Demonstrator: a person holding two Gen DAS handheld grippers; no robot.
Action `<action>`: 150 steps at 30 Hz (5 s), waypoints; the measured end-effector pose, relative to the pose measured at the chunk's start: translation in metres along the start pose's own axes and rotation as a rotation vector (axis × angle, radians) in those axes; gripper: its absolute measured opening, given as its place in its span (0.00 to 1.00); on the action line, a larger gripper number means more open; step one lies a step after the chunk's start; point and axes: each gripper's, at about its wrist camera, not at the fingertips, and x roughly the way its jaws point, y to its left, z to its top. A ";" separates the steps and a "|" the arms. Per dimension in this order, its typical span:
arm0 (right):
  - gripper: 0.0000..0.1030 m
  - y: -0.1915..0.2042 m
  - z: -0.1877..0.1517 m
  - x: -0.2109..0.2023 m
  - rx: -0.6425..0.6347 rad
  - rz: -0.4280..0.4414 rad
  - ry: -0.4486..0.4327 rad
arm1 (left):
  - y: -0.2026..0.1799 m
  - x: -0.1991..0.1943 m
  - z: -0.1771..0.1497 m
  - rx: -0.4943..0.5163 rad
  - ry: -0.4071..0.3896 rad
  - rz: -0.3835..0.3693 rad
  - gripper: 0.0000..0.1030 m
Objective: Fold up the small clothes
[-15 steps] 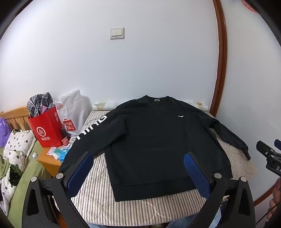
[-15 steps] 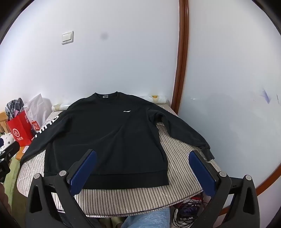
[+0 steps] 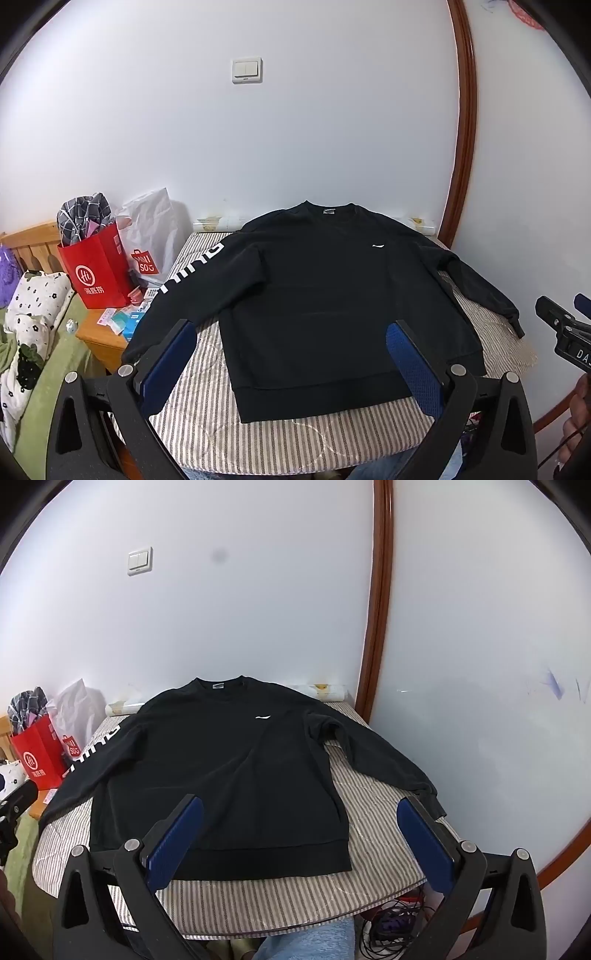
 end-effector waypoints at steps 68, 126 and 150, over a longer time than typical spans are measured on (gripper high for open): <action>1.00 0.012 -0.002 -0.016 -0.012 -0.037 -0.028 | 0.001 -0.001 0.005 -0.007 0.011 -0.025 1.00; 1.00 0.084 0.000 0.231 -0.196 0.054 0.204 | 0.189 0.241 0.027 -0.460 0.135 0.161 0.07; 1.00 -0.038 0.005 0.280 -0.134 -0.020 0.214 | -0.102 0.353 0.102 0.010 0.209 -0.210 0.07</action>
